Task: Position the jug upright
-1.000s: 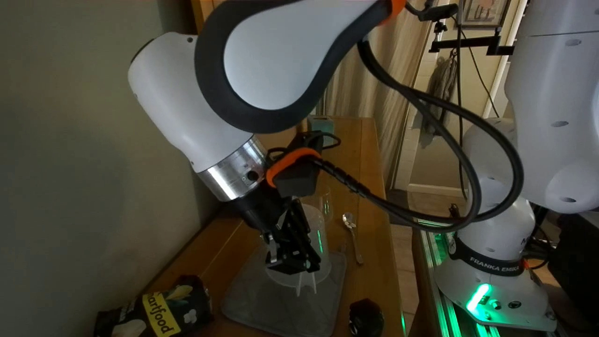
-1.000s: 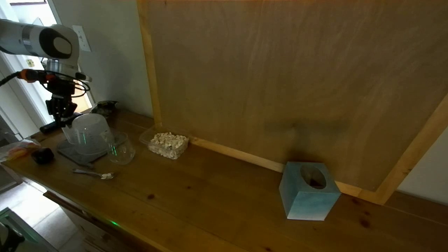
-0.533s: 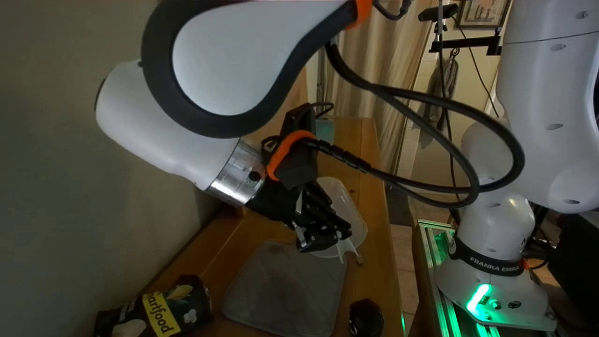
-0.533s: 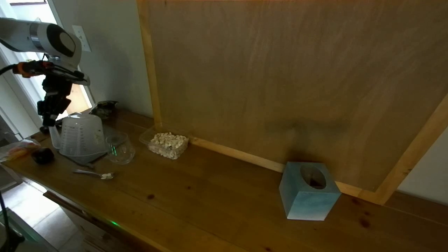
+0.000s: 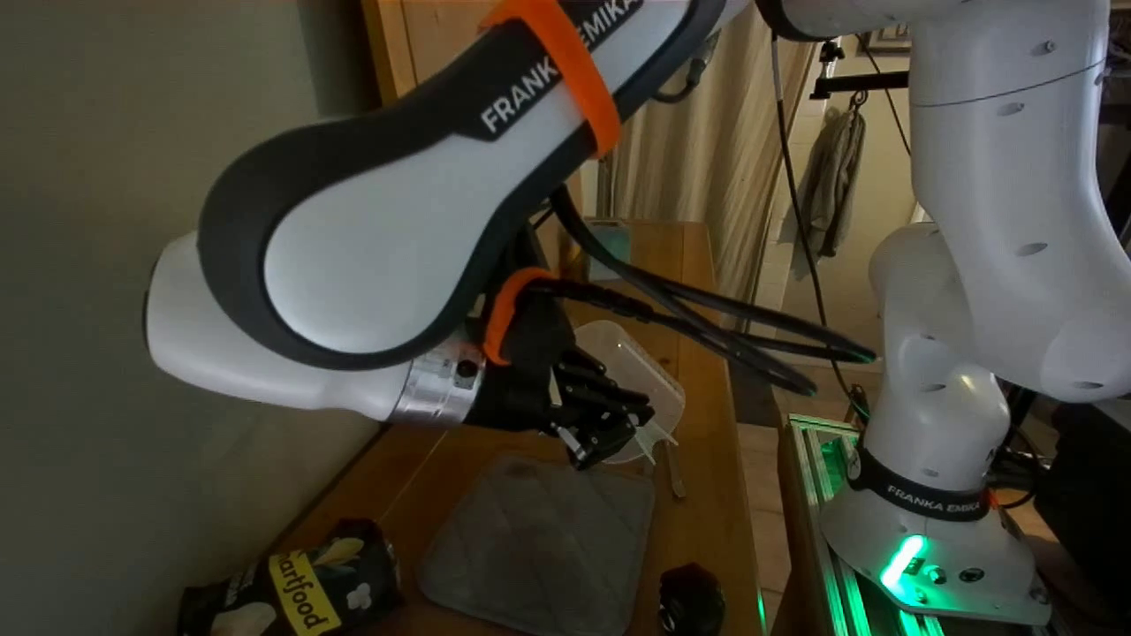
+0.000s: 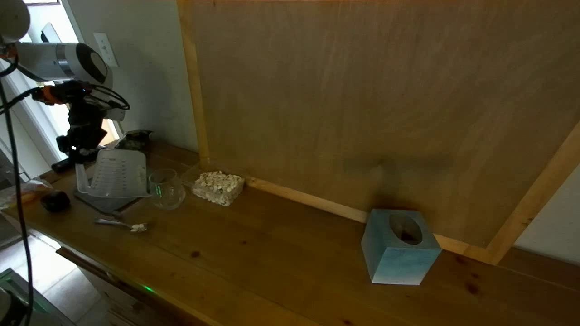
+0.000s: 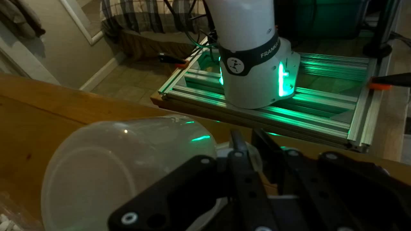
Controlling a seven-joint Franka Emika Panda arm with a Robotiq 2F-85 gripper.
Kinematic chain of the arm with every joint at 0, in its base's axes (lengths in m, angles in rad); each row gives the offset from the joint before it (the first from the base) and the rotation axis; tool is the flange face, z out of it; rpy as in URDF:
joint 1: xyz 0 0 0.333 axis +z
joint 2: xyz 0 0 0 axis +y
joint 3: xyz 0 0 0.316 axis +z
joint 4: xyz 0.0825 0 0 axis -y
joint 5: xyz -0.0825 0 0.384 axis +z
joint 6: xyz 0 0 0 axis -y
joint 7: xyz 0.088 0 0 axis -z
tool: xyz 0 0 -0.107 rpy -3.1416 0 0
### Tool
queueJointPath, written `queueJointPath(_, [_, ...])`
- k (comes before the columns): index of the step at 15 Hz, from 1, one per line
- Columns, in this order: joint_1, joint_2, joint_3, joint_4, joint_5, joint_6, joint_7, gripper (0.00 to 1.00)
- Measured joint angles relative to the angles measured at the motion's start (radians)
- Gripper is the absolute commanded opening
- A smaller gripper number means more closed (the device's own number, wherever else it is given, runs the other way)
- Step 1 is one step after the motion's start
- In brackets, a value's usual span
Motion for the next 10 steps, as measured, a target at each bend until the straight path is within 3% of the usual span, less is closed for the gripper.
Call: queueJointPath(10, [0.08, 0.173, 0.007, 0.14, -0.027, 0.016, -0.138, 0.04])
